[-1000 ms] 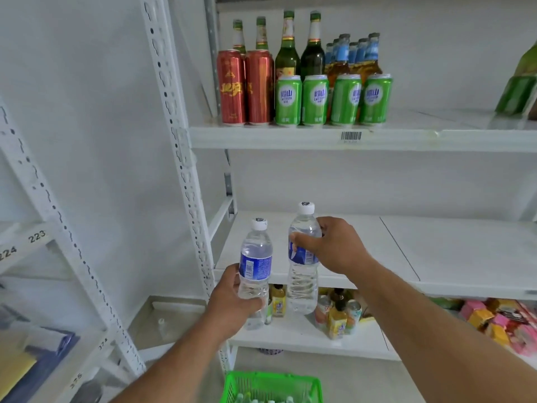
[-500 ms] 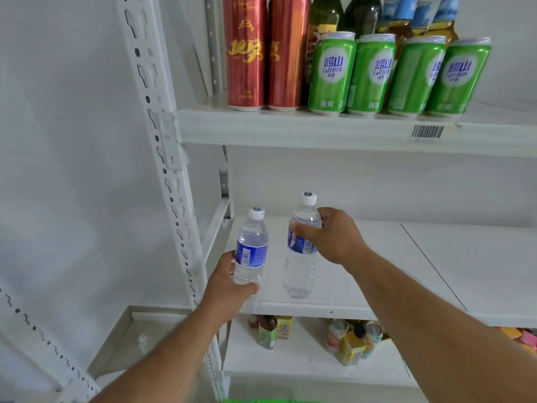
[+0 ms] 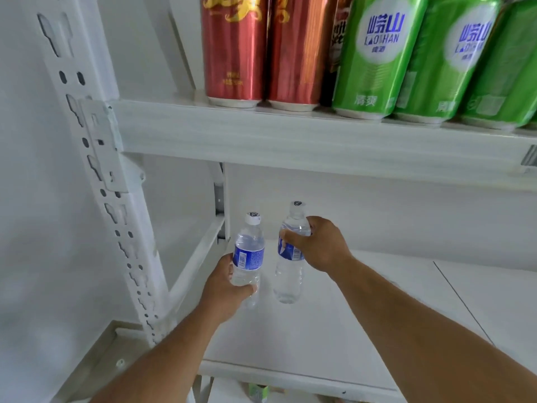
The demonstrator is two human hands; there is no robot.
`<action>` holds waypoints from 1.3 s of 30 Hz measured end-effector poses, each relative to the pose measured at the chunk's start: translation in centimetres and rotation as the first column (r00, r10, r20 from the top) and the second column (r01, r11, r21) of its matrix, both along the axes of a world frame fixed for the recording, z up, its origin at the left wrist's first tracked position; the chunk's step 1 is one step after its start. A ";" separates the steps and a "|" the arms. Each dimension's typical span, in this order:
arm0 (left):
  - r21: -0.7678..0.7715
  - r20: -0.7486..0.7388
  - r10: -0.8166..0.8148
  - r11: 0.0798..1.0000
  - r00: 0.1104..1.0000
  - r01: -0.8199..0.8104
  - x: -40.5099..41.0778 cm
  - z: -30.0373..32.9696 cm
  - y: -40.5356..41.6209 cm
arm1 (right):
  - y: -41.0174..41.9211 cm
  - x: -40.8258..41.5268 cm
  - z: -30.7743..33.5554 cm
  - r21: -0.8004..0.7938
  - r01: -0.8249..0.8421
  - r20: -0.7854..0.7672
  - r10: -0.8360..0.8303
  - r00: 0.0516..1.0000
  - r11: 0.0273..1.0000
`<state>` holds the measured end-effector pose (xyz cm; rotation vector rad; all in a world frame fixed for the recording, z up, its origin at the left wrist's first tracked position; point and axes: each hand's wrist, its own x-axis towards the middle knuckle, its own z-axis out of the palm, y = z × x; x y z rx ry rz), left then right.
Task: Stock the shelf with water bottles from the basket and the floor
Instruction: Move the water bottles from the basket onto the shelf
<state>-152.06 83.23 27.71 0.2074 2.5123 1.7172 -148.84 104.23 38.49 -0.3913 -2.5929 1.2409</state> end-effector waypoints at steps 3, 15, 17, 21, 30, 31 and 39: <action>0.019 -0.011 0.025 1.000 1.000 -0.025 -2.5 -1.0 1.3 | 0.7 -3.0 -0.9 0.007 -0.013 0.018 0.013 1.000 1.000; 0.060 -0.037 0.052 0.997 0.998 -0.050 -9.9 -3.7 3.9 | 2.1 -11.7 -3.3 0.074 0.029 0.000 -0.029 1.000 0.997; 0.070 -0.040 0.057 0.996 0.998 -0.054 -11.1 -3.9 4.3 | 2.1 -12.6 -3.6 0.086 0.043 -0.006 -0.043 0.999 0.995; 0.087 -0.063 0.067 0.994 0.996 -0.061 -13.5 -4.1 4.8 | 2.0 -14.4 -4.5 0.096 0.056 -0.008 -0.055 0.998 0.994; 0.093 -0.090 0.086 0.993 0.992 -0.078 -17.4 -5.4 5.5 | 1.9 -16.8 -7.4 0.062 0.059 0.004 -0.059 0.998 0.996; 0.095 -0.087 0.097 0.992 0.992 -0.088 -17.4 -5.6 5.6 | 1.9 -16.8 -7.6 0.056 0.059 0.001 -0.059 0.998 0.997; 0.008 -0.090 0.080 0.997 0.993 -0.080 -17.4 -6.7 5.5 | 2.9 -15.6 -10.7 -0.048 -0.117 0.128 0.122 0.984 0.992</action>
